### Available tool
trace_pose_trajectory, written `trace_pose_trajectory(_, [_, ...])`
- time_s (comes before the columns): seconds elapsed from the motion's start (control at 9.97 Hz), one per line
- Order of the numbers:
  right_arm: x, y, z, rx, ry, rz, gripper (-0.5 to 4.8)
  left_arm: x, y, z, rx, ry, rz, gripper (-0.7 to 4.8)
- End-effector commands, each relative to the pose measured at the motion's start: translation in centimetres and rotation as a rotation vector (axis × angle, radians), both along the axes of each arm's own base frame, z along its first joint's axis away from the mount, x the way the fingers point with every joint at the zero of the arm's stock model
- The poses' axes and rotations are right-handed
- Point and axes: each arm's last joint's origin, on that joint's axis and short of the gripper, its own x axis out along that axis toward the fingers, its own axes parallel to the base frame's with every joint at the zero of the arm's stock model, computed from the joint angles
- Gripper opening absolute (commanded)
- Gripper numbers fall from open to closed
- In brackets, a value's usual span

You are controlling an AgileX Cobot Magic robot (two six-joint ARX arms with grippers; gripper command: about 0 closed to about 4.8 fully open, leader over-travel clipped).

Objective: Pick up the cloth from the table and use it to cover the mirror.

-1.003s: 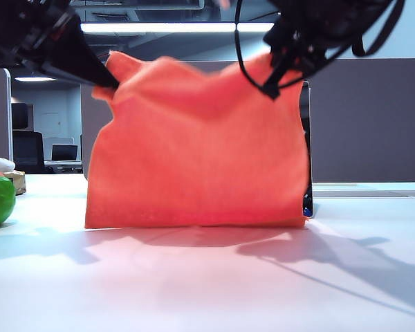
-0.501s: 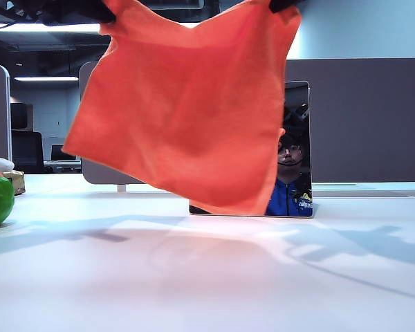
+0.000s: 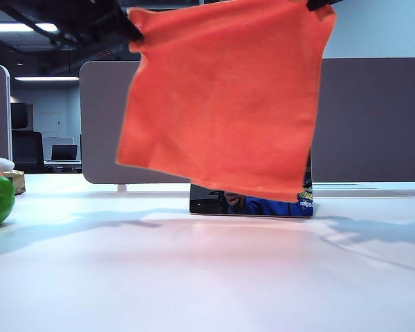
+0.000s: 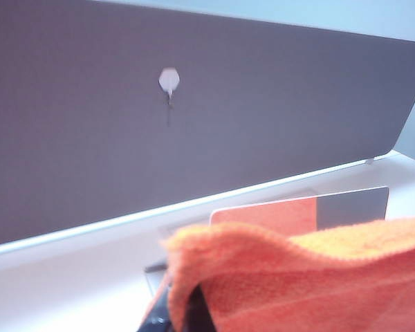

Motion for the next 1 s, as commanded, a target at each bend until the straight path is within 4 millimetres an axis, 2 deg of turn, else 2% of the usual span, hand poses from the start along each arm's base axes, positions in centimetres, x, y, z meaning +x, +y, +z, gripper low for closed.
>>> trace_pose_trajectory(0.1, [0.3,-0.2,0.6,-0.026,-0.065,-0.022,-0.05,2.0,-1.0,0.1,-0.036,0.014,-0.003,-0.06])
trace_pose_trajectory(0.3, [1.1,-0.7,0.3,-0.041,-0.071,-0.087,-0.05,3.9,-2.2,-0.1,-0.038,0.027,-0.017,-0.06])
trace_pose_trajectory(0.4, [1.3,-0.9,0.3,-0.040,-0.074,-0.096,-0.05,4.1,-2.3,-0.2,-0.038,0.028,-0.016,-0.05])
trace_pose_trajectory(0.6, [2.9,-1.8,-0.5,-0.050,-0.064,-0.171,-0.05,5.0,-3.3,-1.6,-0.008,0.044,-0.017,-0.05])
trace_pose_trajectory(1.0, [5.3,-1.2,-0.5,-0.045,-0.076,-0.169,-0.05,7.6,-4.3,-1.7,-0.011,0.019,-0.006,-0.05])
